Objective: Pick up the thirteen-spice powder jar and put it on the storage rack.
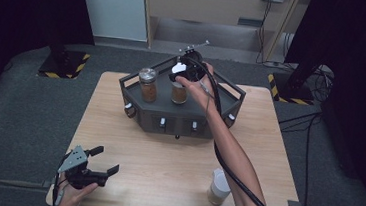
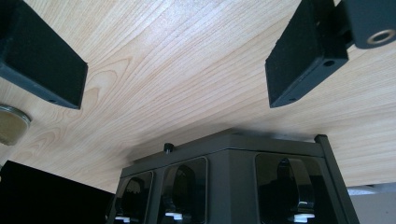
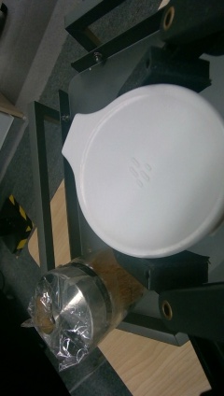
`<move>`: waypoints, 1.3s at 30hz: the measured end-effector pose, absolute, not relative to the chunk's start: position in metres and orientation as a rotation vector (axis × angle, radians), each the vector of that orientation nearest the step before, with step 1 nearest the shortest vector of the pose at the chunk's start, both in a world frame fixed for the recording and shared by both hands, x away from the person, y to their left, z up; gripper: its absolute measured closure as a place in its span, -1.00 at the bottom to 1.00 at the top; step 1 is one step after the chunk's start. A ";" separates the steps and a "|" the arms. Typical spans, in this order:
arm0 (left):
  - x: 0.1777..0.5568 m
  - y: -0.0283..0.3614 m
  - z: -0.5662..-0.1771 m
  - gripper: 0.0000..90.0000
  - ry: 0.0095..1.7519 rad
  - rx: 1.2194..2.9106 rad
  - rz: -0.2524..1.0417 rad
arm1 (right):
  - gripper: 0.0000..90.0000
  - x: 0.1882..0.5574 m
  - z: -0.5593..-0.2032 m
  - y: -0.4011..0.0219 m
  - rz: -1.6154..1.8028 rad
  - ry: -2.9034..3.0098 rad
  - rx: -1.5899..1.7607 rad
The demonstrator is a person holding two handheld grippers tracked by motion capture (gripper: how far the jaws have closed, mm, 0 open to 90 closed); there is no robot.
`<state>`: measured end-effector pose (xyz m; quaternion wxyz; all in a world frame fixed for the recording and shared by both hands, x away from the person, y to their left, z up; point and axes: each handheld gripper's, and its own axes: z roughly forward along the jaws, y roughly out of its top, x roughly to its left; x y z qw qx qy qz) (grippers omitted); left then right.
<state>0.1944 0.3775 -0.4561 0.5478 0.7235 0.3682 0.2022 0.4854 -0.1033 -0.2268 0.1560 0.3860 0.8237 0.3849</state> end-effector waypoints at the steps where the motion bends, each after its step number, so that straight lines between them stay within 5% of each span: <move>1: 0.194 0.378 -0.456 -0.90 0.872 1.715 0.479 | -0.31 0.486 -0.227 -0.104 1.104 2.359 1.107; 16: 0.195 0.377 -0.456 -0.90 0.872 1.719 0.480 | -0.33 0.483 -0.233 -0.104 1.123 2.352 1.086; 28: 0.195 0.376 -0.456 -0.90 0.872 1.722 0.479 | -0.77 0.459 -0.224 -0.122 1.198 2.273 1.028; 39: 0.195 0.375 -0.455 -0.90 0.873 1.731 0.483 | -0.78 0.416 -0.203 -0.162 1.243 2.235 0.970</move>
